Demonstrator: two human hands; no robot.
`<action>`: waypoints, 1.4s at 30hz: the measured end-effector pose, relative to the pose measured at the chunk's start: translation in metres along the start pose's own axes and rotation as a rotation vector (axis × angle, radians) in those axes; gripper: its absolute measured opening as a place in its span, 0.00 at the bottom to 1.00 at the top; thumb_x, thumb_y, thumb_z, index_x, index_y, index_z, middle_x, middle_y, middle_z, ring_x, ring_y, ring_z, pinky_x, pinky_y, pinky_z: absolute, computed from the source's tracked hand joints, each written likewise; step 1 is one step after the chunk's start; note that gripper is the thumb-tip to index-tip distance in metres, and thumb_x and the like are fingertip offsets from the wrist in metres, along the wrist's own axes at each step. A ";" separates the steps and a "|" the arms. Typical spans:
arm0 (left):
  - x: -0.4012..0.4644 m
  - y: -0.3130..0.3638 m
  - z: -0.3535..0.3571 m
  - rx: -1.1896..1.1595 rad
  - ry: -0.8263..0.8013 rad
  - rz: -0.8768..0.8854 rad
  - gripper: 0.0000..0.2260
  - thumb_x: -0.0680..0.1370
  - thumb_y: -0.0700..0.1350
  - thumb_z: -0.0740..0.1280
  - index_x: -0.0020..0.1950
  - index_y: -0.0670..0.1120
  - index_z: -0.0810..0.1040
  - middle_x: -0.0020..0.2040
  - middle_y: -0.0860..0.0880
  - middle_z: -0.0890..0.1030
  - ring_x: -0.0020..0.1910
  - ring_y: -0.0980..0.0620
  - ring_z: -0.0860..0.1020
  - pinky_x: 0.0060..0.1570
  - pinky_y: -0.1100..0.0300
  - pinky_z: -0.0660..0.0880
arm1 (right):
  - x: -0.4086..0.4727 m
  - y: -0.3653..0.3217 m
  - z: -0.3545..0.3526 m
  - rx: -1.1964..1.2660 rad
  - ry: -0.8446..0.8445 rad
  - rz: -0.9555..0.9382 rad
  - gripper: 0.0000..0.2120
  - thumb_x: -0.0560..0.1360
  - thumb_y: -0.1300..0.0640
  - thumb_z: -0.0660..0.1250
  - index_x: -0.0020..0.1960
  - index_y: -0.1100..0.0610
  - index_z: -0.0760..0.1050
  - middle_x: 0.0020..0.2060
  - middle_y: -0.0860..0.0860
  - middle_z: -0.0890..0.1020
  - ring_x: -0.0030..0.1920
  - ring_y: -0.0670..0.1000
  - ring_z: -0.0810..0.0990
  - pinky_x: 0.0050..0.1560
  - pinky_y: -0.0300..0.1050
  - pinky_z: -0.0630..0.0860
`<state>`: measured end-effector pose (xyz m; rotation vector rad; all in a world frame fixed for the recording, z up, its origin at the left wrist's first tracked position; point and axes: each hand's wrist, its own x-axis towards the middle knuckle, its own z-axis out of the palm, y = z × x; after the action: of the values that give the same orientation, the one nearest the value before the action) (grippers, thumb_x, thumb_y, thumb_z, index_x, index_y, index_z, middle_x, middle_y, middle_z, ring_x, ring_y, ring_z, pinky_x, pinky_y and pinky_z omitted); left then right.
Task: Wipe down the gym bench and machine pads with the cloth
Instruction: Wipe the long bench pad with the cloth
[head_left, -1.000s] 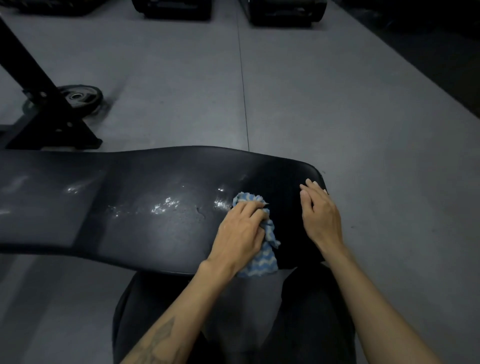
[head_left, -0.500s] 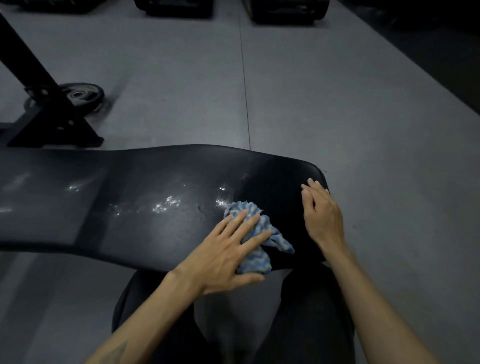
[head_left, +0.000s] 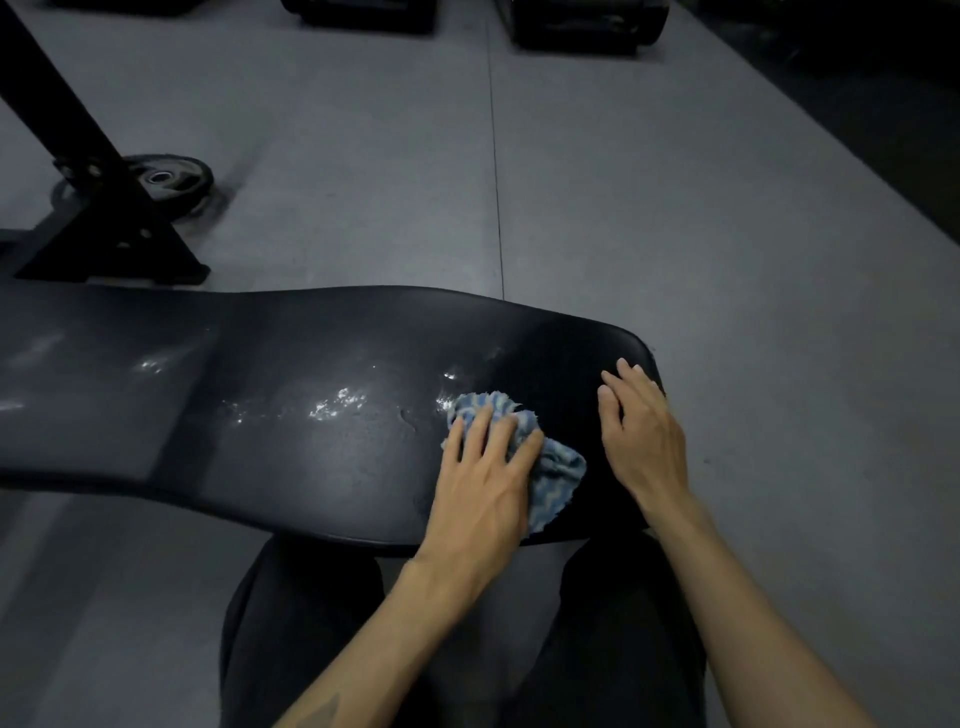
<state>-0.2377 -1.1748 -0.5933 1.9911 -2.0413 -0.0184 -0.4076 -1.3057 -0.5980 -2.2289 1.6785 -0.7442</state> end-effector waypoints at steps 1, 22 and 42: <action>-0.011 0.000 -0.001 0.003 -0.015 -0.008 0.24 0.82 0.53 0.62 0.77 0.47 0.70 0.77 0.43 0.69 0.79 0.39 0.62 0.77 0.39 0.59 | 0.001 -0.001 0.001 -0.036 -0.015 -0.041 0.19 0.85 0.52 0.58 0.72 0.56 0.73 0.75 0.53 0.69 0.77 0.51 0.63 0.78 0.50 0.59; -0.014 -0.016 0.007 0.087 -0.078 -0.060 0.26 0.83 0.59 0.51 0.81 0.54 0.63 0.83 0.46 0.59 0.82 0.38 0.56 0.79 0.38 0.56 | 0.005 -0.021 0.017 -0.146 -0.096 0.012 0.25 0.84 0.48 0.54 0.79 0.55 0.62 0.80 0.52 0.59 0.81 0.52 0.52 0.81 0.52 0.47; 0.052 -0.026 0.005 0.016 -0.178 -0.097 0.36 0.80 0.69 0.44 0.83 0.50 0.58 0.84 0.44 0.48 0.83 0.41 0.41 0.80 0.40 0.41 | 0.005 -0.019 0.019 -0.152 -0.072 0.001 0.24 0.84 0.50 0.57 0.78 0.56 0.64 0.79 0.53 0.61 0.80 0.53 0.54 0.80 0.52 0.49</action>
<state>-0.2135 -1.2283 -0.5933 2.1663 -2.0523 -0.2074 -0.3808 -1.3063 -0.6030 -2.3257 1.7550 -0.5459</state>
